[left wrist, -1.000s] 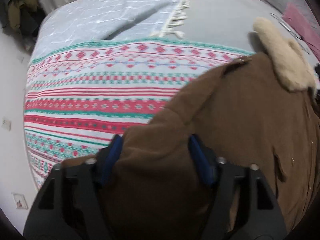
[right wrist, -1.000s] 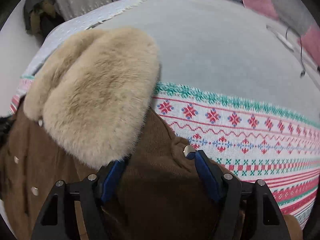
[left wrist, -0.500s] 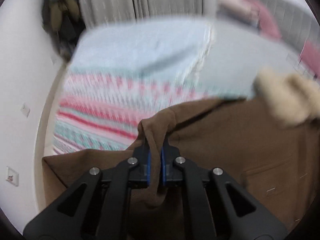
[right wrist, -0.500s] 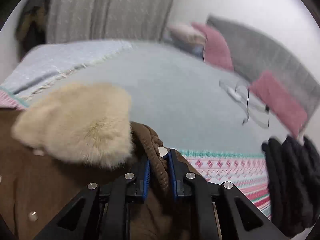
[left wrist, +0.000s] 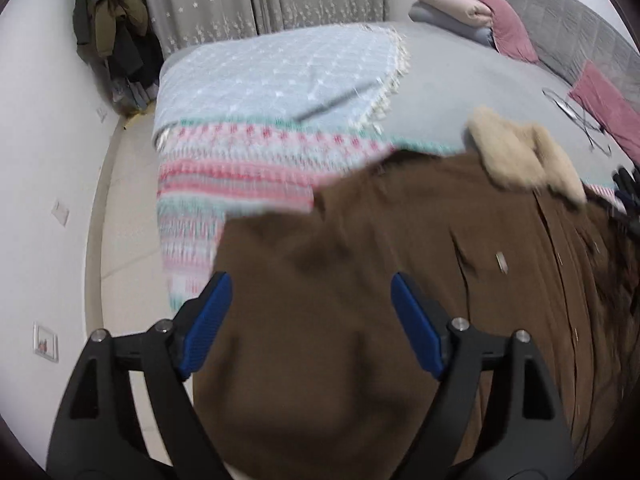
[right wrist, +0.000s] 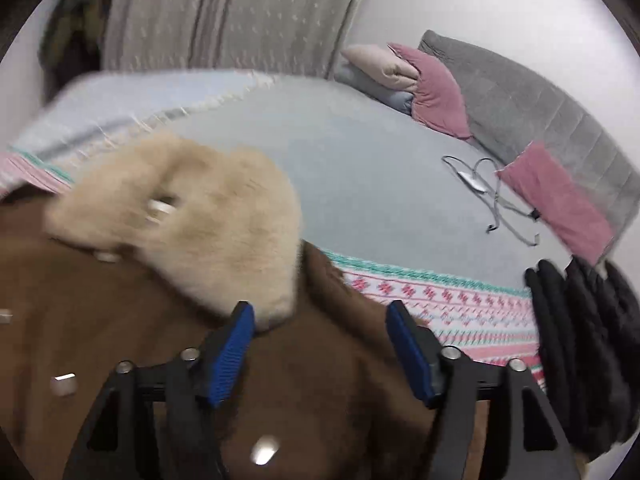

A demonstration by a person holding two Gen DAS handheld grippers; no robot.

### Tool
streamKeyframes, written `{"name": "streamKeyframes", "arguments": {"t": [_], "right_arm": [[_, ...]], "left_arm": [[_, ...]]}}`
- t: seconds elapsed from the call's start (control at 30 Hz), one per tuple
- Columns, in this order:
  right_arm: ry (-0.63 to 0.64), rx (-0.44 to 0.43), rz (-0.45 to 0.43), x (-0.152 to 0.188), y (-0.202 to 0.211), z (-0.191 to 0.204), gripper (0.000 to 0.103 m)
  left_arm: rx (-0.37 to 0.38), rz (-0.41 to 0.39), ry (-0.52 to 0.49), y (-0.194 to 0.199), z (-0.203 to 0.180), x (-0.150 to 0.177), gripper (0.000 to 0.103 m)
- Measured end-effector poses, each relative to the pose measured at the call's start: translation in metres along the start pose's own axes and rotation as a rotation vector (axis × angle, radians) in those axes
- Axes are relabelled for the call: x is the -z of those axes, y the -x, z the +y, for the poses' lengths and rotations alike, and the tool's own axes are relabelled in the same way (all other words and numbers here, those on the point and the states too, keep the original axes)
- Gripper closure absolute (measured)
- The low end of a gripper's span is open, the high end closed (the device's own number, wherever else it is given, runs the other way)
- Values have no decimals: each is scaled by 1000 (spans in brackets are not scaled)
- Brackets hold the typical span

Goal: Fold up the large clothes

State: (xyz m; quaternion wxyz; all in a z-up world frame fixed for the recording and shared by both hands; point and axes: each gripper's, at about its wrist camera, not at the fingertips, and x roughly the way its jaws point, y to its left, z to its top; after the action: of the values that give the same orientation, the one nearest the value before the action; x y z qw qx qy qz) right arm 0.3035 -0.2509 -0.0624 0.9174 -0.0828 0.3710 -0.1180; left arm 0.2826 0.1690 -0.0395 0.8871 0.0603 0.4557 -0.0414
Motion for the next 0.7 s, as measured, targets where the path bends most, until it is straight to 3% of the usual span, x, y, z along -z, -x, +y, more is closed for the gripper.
{"name": "streamKeyframes", "arguments": {"t": [0.2,0.3,0.37,0.4,0.47,0.5,0.53,0.6,0.7], "right_arm": [[4,-147,-13,16,48,9,28],[7,-213,-22,31,59,9,28],[-2,-241,-30,42,68,9,28],[-4,-251,-34,45,71,11,28],[-6,-269,-45,58,78,13,28],[-3,-275,-44,62,80,15,28],[3,-280,-43,65,82,15,28],[25,-276,-39,65,80,12,28],[3,-258,-65,59,83,3,28]], "left_arm": [[79,85,-122,3,-51,68,20],[-11,92,-191,-15,-77,82,21],[-74,92,-191,-21,-78,80,53],[-31,107,-157,-20,-72,74,59],[68,117,-50,-5,-53,61,88],[60,101,-18,10,-42,50,96],[-2,59,-22,22,-36,42,95],[-184,-117,-45,68,-12,14,95],[-360,-198,42,104,41,-24,95]]}}
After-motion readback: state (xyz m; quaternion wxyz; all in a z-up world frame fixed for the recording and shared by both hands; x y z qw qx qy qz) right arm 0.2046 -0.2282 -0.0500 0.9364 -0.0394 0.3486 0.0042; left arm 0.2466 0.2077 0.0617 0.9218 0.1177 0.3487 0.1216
